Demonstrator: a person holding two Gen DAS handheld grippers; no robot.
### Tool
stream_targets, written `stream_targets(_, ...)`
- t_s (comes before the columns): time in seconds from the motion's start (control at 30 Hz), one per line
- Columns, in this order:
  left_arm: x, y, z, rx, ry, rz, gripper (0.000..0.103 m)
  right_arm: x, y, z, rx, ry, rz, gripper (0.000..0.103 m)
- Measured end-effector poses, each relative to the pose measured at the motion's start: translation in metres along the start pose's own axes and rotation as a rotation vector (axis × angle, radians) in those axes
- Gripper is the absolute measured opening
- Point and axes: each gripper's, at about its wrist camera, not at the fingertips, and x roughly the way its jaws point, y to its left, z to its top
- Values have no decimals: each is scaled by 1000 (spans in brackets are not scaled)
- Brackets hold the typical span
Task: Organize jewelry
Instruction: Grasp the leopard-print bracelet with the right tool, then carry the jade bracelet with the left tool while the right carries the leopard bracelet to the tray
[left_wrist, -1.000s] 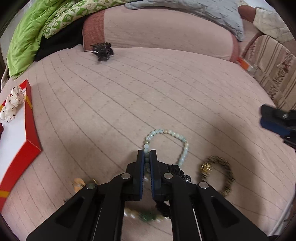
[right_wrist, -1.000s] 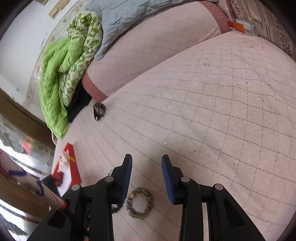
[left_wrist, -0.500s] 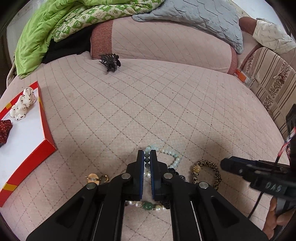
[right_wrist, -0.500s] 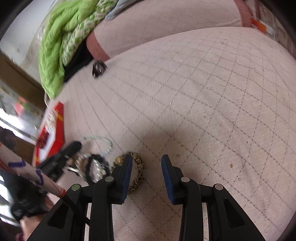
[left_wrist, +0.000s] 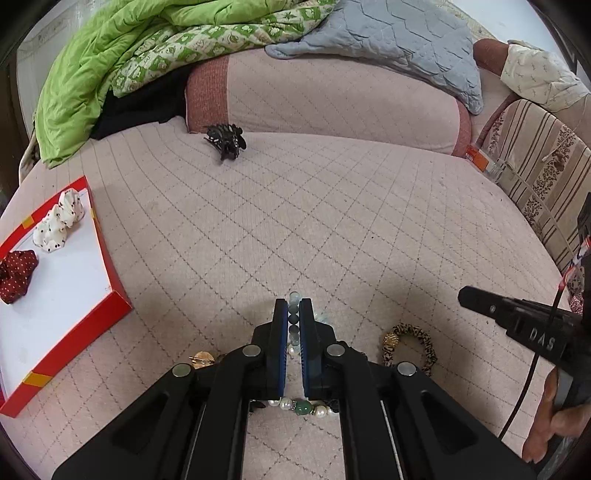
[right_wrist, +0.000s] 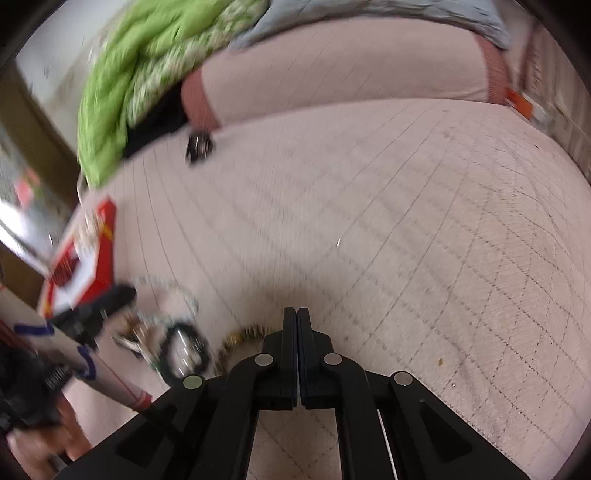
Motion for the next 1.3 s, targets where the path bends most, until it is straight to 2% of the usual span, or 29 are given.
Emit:
stream_targets(0.1,-5,-2,3,3,-8,2,6,3,0,2,19,32,59,1)
stream_targets(0.17,-9,-3,4,6,-15,2,6,7,1,-1,25,61,52,3)
stream_targets(0.2,-10,-4,5,6,-17,1,6,10,2,-1,18,74,40,10)
stream_targets(0.23,-12,-5,5,7,-19,1,6,12,2,-1,16,81,42,23)
stream_targets(0.3,-16,-5,6,8,-24,1,6,14,3,-3,14,95,64,32)
stream_targets(0.57,-28,-4,9,1,-39,-1,6,30,9,-13,-31,167,56,32)
stream_targets(0.7,-33,-7,8,6,-44,-6,6,38,18,-23,-115,197,14,31)
stream_targets(0.77,-34,-9,7,9,-44,-8,6,40,30,-28,-198,184,-49,23)
stream_targets(0.83,-35,-10,7,13,-44,-10,6,41,35,-31,-244,171,-102,8)
stream_targets(0.97,-39,-8,6,19,-47,-11,6,37,28,-24,-212,143,-97,6)
stream_targets(1.13,-45,-3,7,9,-59,-7,6,16,8,-9,-72,54,8,6)
stream_targets(1.3,-48,0,7,0,-63,-10,6,-7,7,1,-21,-61,81,6)
